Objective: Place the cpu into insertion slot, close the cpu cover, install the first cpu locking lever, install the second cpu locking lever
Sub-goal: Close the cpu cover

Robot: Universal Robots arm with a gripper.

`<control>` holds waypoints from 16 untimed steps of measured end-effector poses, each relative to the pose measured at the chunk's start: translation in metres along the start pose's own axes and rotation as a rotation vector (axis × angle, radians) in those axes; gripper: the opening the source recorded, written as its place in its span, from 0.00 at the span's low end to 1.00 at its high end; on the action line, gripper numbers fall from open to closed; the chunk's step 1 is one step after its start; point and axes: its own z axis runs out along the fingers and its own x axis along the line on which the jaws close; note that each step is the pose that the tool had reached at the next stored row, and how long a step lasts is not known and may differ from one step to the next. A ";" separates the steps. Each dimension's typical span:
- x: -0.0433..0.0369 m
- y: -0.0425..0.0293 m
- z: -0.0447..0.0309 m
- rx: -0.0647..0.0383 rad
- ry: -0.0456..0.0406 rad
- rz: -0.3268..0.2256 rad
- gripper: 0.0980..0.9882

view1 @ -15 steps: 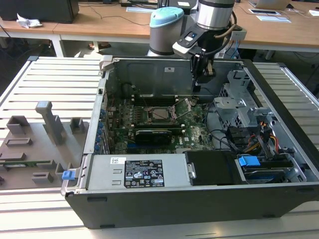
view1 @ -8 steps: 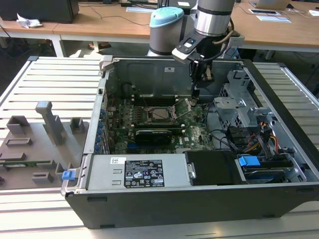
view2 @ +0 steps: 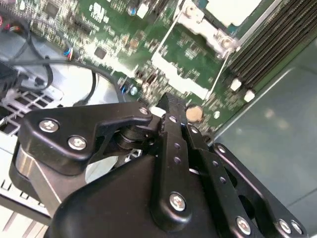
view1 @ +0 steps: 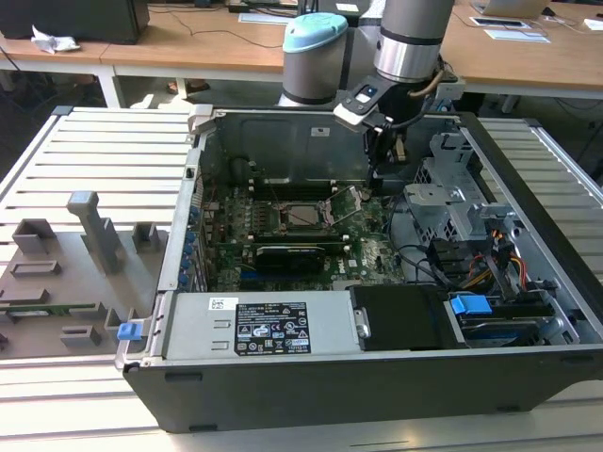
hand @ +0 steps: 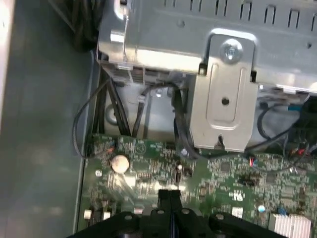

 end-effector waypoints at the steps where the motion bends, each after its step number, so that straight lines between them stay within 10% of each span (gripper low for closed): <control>1: 0.0005 0.0041 0.0001 0.000 -0.0003 0.000 0.01; 6: 0.0027 0.0242 0.0014 0.001 -0.0025 0.000 0.01; 16: 0.0036 0.0253 0.0174 0.001 -0.0025 0.000 0.01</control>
